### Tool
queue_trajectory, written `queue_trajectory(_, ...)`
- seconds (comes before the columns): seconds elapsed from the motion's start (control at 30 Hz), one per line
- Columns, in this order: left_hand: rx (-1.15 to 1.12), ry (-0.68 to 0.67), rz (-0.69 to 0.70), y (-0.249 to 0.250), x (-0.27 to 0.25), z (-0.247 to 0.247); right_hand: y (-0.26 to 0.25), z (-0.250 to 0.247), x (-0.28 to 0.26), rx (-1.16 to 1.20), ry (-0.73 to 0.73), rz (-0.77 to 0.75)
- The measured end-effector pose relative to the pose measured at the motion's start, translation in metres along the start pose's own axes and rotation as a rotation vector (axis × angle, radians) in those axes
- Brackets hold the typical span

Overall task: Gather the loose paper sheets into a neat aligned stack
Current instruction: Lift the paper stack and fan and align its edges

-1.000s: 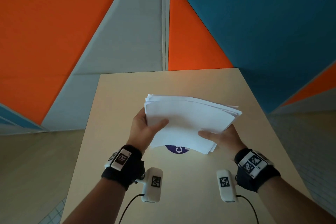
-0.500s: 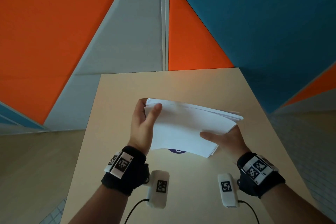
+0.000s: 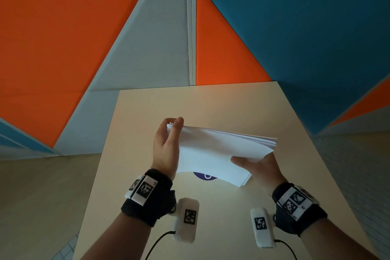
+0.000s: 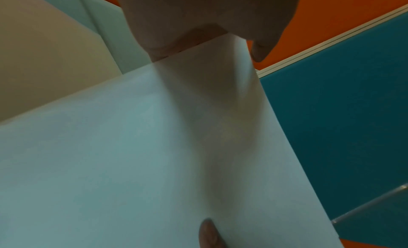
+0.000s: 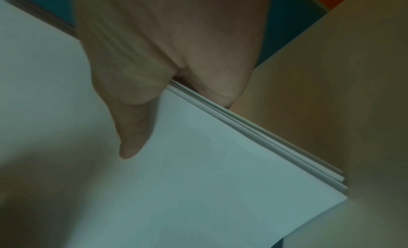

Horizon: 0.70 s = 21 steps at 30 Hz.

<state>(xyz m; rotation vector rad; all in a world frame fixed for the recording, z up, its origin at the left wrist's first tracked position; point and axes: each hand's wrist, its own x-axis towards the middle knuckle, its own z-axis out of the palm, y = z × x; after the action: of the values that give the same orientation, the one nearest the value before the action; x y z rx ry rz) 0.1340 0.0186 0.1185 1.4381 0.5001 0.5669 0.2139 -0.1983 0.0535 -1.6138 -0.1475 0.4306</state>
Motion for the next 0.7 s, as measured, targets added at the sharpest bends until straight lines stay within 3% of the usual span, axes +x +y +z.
queue_trajectory(0.27,0.046,0.066,0.028,-0.012,0.002,-0.004,0.001,0.002,0.003,-0.027,-0.017,-0.004)
queue_trajectory(0.57,-0.019,0.023,0.088,-0.01,0.005,0.0,0.003,0.004,0.008,0.001,0.02,0.008)
queue_trajectory(0.7,-0.025,-0.017,0.022,-0.018,0.003,-0.003,0.009,0.003,0.009,-0.067,0.006,0.04)
